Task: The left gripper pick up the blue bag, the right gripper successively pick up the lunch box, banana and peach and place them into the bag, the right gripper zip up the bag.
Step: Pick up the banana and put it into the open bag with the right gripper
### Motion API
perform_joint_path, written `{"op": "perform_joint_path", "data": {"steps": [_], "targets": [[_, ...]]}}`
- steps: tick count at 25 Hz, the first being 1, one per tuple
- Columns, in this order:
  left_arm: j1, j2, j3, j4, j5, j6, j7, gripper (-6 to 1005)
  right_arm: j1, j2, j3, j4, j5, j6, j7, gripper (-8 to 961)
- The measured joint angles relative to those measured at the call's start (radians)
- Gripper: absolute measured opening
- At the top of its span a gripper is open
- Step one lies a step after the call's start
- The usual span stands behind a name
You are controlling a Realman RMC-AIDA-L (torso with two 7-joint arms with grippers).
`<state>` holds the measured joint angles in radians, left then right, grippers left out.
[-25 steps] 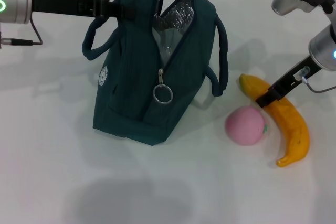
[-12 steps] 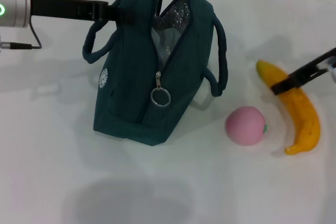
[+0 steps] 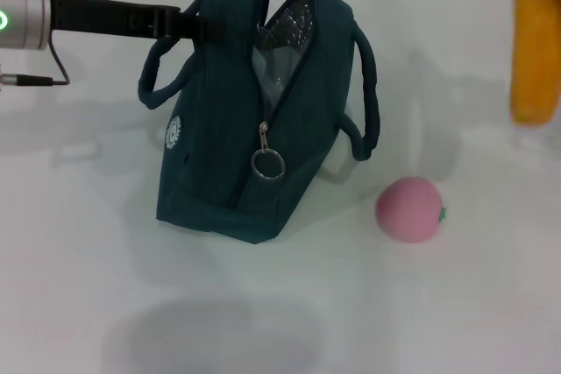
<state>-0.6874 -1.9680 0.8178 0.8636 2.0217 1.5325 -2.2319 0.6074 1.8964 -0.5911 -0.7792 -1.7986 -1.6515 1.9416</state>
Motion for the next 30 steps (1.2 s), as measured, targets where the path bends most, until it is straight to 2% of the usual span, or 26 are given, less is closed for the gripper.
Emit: {"op": "perform_joint_path", "data": {"steps": [2,4,5,9,11,19,24,29,30], "targets": [[-0.001,0.000,-0.001,0.000,0.000,0.000,0.000,48,-0.021,-0.008,0.003,0.064,0.164,-0.053,-0.103,438],[-0.003,-0.001,-0.001,0.000,0.000,0.000,-0.003,48,-0.034,0.005,0.000,0.104,0.315,-0.110,-0.224,438],[-0.005,-0.002,-0.001,0.000,0.000,0.000,-0.005,47,-0.036,0.016,-0.004,0.113,0.373,-0.130,-0.286,438],[-0.009,-0.004,-0.001,0.000,0.000,0.000,-0.025,47,-0.020,0.104,-0.016,0.102,0.443,-0.144,-0.568,438],[-0.009,-0.005,-0.001,0.000,0.000,0.000,-0.041,47,-0.003,0.126,-0.058,0.122,0.455,-0.139,-0.693,438],[-0.003,-0.006,0.002,0.000,-0.045,0.018,-0.068,47,0.087,0.131,-0.326,0.365,0.727,-0.055,-1.235,439],[-0.006,-0.010,0.002,0.000,-0.051,0.040,-0.075,48,0.104,0.131,-0.506,0.392,0.889,0.022,-1.403,439],[-0.011,-0.011,-0.001,0.000,-0.052,0.044,-0.076,48,0.123,0.132,-0.738,0.392,1.017,0.154,-1.548,439],[-0.014,-0.012,-0.001,0.000,-0.052,0.044,-0.076,48,0.126,0.131,-0.813,0.387,1.066,0.202,-1.588,439]]}}
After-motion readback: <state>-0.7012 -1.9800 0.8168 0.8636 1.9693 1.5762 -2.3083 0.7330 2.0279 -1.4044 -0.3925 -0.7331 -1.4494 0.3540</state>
